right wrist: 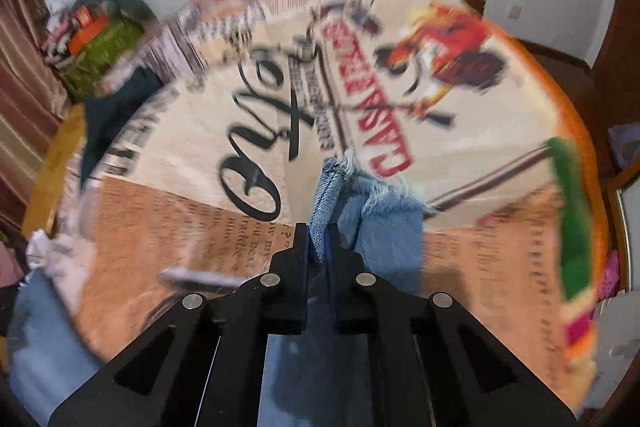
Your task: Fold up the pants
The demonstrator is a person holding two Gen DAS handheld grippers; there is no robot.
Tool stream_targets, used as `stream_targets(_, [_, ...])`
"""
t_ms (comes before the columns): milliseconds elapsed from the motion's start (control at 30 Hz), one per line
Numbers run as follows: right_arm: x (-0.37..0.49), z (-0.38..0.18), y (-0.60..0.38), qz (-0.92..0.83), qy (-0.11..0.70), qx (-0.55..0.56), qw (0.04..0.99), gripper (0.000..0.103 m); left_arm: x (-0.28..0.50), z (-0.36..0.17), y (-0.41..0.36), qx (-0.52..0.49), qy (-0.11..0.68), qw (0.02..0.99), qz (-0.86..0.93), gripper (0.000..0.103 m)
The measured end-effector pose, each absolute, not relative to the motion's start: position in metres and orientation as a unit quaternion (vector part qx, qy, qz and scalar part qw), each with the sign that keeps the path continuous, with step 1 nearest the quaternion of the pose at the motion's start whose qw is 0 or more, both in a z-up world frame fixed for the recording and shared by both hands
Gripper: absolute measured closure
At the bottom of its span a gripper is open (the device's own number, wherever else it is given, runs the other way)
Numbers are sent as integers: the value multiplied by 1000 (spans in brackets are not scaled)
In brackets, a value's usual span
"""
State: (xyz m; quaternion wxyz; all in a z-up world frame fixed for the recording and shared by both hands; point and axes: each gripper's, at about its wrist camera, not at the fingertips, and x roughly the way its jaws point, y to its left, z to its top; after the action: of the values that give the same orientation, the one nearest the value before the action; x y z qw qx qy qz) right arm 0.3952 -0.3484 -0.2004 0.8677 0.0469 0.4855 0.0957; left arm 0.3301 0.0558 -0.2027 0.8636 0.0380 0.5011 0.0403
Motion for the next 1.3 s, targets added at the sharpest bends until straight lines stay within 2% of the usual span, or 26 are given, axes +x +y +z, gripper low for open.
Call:
stream_targets(300, [323,-74,-414,73,383,88,917,97,303,-190,-19,82,497,864,10,9])
stream_targets(500, [275,-35,-465,47,338,115,933,97,285,-195,-55,90,502,860,-14,9])
stream_targets(800, [227,-84,-501,15,392,132,911,97,266,-221,-71,75,534,842,-20,9])
stream_targets(1133, [190,-154,-519,-35,468,119,875,93,261,-222,-58,49,536,843,-12,9])
stream_targets(1233, [180,-168,-521,-59,485,113,865,86,260,-222,-57,46,535,844,-13,9])
stream_targets(1300, [177,-173,-517,-76,496,97,860,76,260,-221,-57,47,532,845,-10,9])
